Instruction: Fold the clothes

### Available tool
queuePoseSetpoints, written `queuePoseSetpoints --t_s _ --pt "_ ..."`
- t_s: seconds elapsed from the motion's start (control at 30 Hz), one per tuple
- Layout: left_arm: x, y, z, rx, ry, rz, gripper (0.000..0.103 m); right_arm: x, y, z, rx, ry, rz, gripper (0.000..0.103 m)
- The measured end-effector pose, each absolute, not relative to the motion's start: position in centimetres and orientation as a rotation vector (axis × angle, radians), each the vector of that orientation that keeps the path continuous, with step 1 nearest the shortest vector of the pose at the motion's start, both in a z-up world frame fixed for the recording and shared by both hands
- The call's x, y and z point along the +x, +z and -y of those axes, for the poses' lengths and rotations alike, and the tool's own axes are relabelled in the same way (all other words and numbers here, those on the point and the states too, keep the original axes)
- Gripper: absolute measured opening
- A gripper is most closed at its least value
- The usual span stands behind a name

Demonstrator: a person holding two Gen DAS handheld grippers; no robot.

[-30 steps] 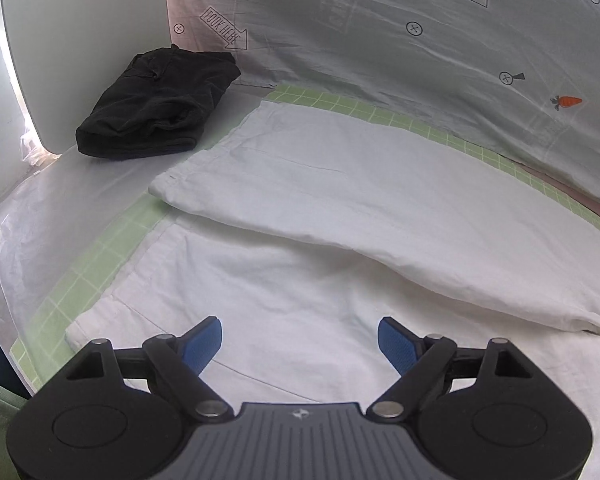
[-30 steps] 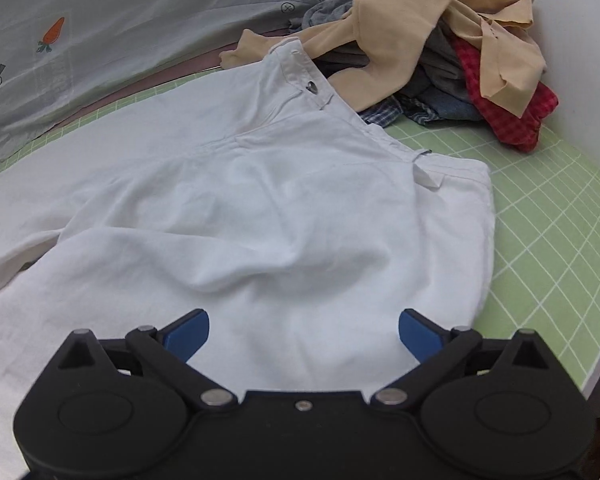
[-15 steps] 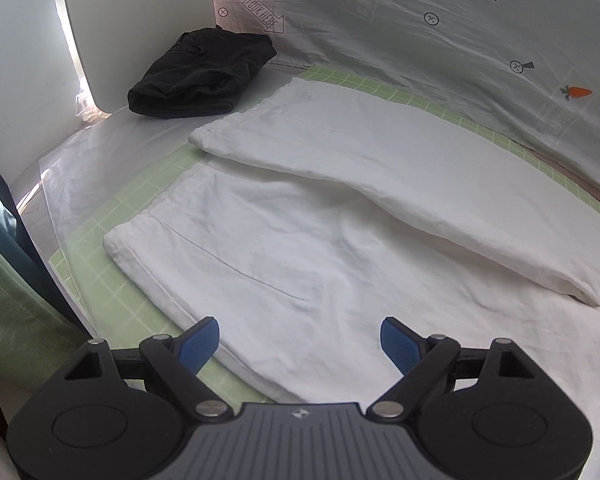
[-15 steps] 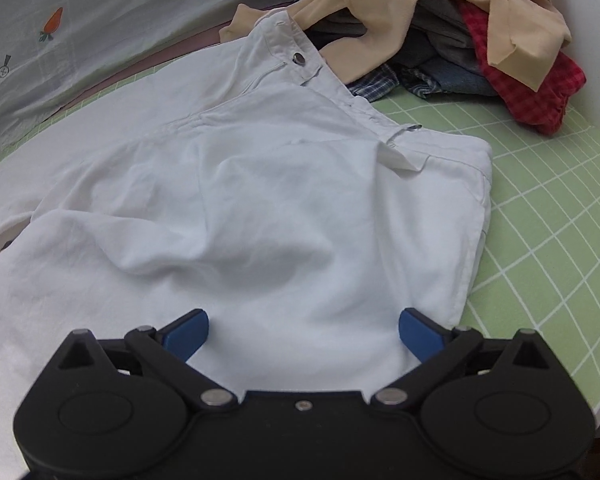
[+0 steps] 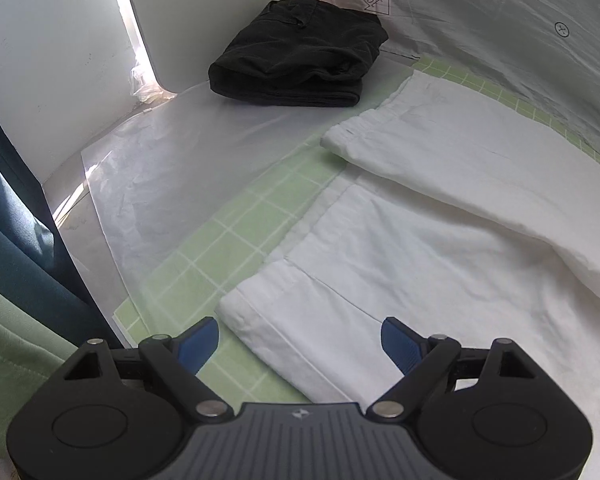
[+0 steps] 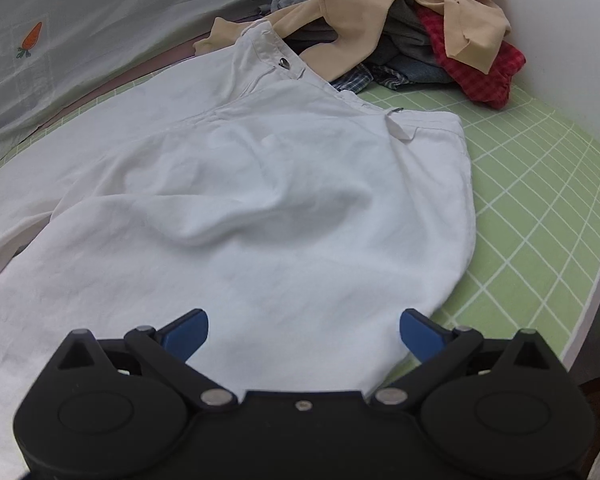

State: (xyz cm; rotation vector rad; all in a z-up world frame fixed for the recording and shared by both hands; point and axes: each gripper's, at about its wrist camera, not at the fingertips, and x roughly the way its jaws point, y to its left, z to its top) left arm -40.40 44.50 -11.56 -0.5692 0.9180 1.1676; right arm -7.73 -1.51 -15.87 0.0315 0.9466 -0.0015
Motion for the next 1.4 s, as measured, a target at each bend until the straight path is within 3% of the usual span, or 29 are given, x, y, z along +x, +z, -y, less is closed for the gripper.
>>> queuePoseSetpoints --t_s 0.43,0.57,0.67,0.77,1.0,1.4 --pt "-42.6 -15.1 -49.9 -0.603 0.992 -1.034 0.089 -15.7 -15.9 -8.6 -0.042 -0.010 -0.979 0.103" --pt "-43.1 -15.2 -49.6 -0.609 0.970 -1.013 0.066 -16.2 -15.3 -11.3 -0.116 0.060 -0.951 0.103" --pt "-43.5 -15.3 -49.5 -0.588 0.994 -1.015 0.031 -16.1 -15.3 -13.1 -0.142 0.109 -0.953 0.103" --pt "-44.5 -14.7 -49.7 -0.646 0.980 -0.949 0.022 -16.3 -15.3 -14.7 -0.169 0.163 -0.956 0.103" --pt "-45.9 -11.2 -48.1 -0.586 1.002 -0.882 0.019 -15.7 -15.5 -16.4 -0.186 0.207 -0.962 0.103" --pt "-51.1 -13.4 -45.8 -0.694 1.086 -1.014 0.020 -15.6 -16.0 -16.7 -0.206 0.272 -0.976 0.103"
